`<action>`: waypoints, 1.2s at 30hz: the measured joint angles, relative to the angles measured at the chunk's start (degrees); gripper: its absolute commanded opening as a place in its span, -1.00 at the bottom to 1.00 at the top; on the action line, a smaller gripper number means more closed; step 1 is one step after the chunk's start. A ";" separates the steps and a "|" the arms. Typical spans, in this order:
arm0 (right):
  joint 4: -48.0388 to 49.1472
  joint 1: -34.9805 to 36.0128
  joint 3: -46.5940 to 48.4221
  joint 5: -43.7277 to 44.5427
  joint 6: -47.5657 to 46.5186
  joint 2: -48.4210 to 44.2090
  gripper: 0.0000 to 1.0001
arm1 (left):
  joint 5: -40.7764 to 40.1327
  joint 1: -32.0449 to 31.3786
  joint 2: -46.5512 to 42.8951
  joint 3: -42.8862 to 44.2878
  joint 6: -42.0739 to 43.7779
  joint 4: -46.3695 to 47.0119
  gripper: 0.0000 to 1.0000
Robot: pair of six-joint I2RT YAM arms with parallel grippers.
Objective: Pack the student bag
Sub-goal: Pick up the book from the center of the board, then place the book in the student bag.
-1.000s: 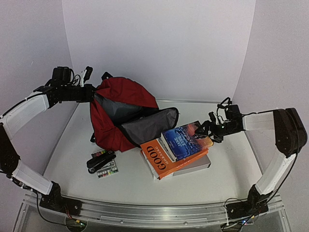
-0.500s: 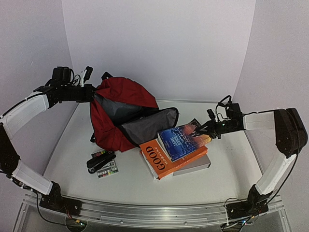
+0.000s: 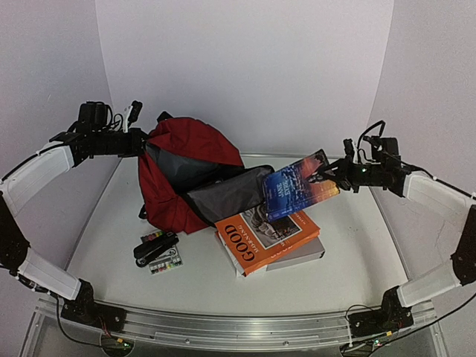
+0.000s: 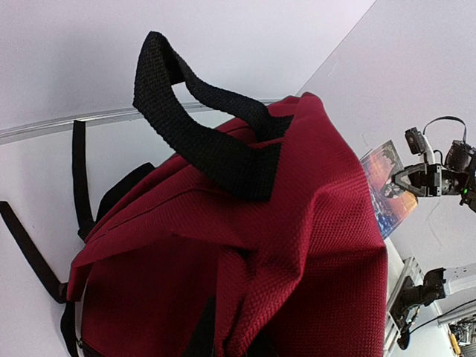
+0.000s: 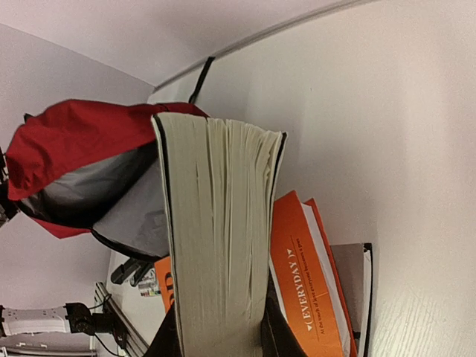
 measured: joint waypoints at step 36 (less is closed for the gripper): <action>11.64 23.29 15.17 21.61 39.08 18.10 -1.00 | 8.42 0.02 -1.90 0.39 -8.16 8.02 -1.00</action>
